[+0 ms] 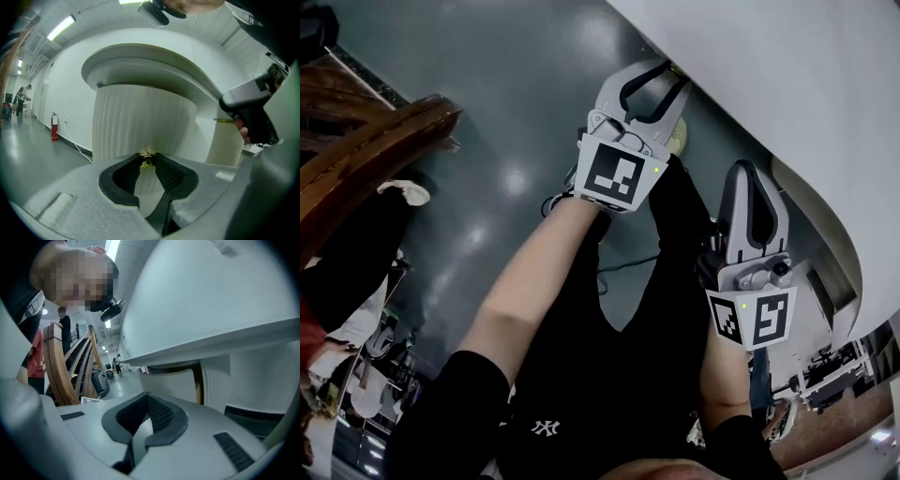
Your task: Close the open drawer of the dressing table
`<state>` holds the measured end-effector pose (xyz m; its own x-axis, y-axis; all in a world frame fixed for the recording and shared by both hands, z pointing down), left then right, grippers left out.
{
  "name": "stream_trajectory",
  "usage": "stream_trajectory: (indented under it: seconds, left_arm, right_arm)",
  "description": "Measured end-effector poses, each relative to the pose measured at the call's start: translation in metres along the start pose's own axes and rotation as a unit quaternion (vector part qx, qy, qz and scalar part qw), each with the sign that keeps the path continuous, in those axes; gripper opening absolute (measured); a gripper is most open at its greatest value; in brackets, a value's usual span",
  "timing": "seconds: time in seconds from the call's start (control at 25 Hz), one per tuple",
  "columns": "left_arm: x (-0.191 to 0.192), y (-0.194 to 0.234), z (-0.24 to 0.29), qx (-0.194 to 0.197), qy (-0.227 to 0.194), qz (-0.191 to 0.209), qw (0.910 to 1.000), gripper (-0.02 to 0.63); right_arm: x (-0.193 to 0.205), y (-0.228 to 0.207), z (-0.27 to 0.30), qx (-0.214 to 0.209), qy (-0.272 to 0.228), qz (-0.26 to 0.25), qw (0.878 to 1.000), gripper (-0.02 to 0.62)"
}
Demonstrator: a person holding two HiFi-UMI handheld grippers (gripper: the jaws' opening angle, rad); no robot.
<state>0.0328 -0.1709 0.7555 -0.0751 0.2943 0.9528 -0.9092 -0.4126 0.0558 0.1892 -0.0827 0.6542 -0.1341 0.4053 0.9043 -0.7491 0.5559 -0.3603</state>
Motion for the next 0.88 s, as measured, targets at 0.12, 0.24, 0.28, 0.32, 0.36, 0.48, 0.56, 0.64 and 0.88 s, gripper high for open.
stream_trajectory:
  seconds: [0.12, 0.24, 0.28, 0.32, 0.36, 0.48, 0.56, 0.64, 0.88]
  left_arm:
    - [-0.005, -0.001, 0.011, 0.003, -0.009, -0.002, 1.0, 0.109]
    - [-0.002, 0.002, 0.02, 0.003, -0.021, -0.003, 0.9998, 0.109]
    - [0.0, 0.001, 0.023, 0.002, -0.025, -0.005, 0.9997, 0.109]
    - [0.001, 0.0, 0.025, 0.002, -0.027, -0.007, 0.9996, 0.109]
    - [0.001, -0.001, 0.027, 0.001, -0.03, -0.009, 0.9995, 0.109]
    - [-0.001, -0.001, 0.032, 0.003, -0.039, -0.003, 0.9992, 0.109]
    - [0.0, -0.001, 0.033, 0.005, -0.043, 0.0, 0.999, 0.109]
    - [0.001, -0.003, 0.035, 0.003, -0.047, -0.001, 0.9989, 0.109]
    - [-0.001, -0.006, 0.042, 0.006, -0.049, -0.006, 0.9987, 0.11]
  right_arm:
    - [-0.004, -0.003, 0.006, 0.0, -0.003, 0.003, 1.0, 0.015]
    - [-0.002, -0.004, 0.014, -0.002, -0.009, 0.006, 1.0, 0.015]
    - [-0.001, -0.004, 0.015, -0.003, -0.008, 0.005, 1.0, 0.015]
    - [0.0, -0.004, 0.015, -0.005, -0.006, 0.004, 1.0, 0.015]
    - [0.001, -0.004, 0.016, -0.007, -0.005, 0.004, 1.0, 0.015]
    - [0.003, -0.003, 0.019, -0.01, -0.006, 0.005, 1.0, 0.015]
    - [0.007, -0.001, 0.021, -0.013, -0.008, 0.007, 1.0, 0.015]
    - [0.008, -0.003, 0.021, -0.019, -0.006, 0.006, 1.0, 0.015]
    - [0.003, -0.002, 0.021, -0.022, -0.007, 0.007, 1.0, 0.015]
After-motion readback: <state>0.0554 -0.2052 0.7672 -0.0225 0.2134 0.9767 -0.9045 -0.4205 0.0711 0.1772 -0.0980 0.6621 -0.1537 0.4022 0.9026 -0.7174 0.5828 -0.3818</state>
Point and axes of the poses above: the fingertips, and each gripper's own axes: z forward along the fingers, y to its left, x out of its underside, the point moved 9 cm from there along -z, backward along the fingers, and after that the axes turned 14 degrees about -x, right-handed, at the moved point
